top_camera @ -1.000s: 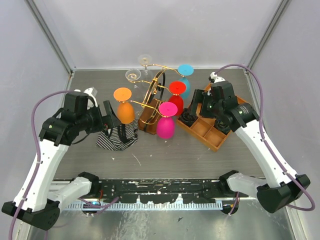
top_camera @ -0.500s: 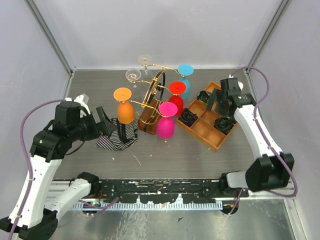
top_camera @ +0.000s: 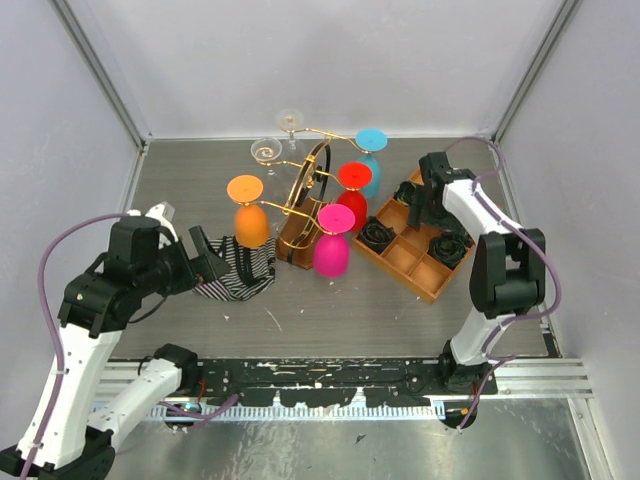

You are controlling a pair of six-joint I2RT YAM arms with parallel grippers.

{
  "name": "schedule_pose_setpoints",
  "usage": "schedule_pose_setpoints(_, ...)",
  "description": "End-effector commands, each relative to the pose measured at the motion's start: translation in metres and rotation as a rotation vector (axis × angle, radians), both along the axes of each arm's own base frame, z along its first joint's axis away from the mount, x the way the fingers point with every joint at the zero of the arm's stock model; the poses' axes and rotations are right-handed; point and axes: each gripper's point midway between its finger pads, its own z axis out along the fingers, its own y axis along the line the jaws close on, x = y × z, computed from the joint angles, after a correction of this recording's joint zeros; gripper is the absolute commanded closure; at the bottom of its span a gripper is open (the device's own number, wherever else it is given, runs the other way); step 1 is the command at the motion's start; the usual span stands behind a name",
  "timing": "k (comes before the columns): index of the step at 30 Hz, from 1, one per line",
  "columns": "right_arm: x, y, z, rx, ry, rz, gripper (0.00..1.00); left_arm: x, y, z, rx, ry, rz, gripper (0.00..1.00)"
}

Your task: Take the wine glass off the wine glass rack

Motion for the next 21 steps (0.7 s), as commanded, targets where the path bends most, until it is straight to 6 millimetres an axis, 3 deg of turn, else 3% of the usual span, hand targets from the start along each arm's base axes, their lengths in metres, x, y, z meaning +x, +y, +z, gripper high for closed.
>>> schedule_pose_setpoints(1, 0.008, -0.029, -0.015, -0.079, 0.053, -0.057, 0.00, -0.004, 0.003, -0.003, 0.004, 0.002, 0.010, 0.02)
schedule_pose_setpoints(4, 0.011, -0.032, -0.041, -0.015, 0.115, -0.096, 0.00, -0.003, 0.002, -0.006, 0.004, 0.012, 0.006, 0.02)
schedule_pose_setpoints(9, 0.028, -0.036, -0.054, 0.126, 0.113, -0.218, 0.00, -0.004, 0.001, -0.006, 0.003, 0.015, 0.001, 0.02)
schedule_pose_setpoints(15, 0.055, -0.030, -0.050, 0.349, -0.009, -0.408, 0.00, -0.005, 0.003, -0.007, 0.006, 0.015, 0.007, 0.02)
schedule_pose_setpoints(21, 0.102, -0.016, -0.042, 0.473, -0.104, -0.549, 0.00, -0.004, 0.002, -0.004, 0.011, 0.019, 0.005, 0.02)
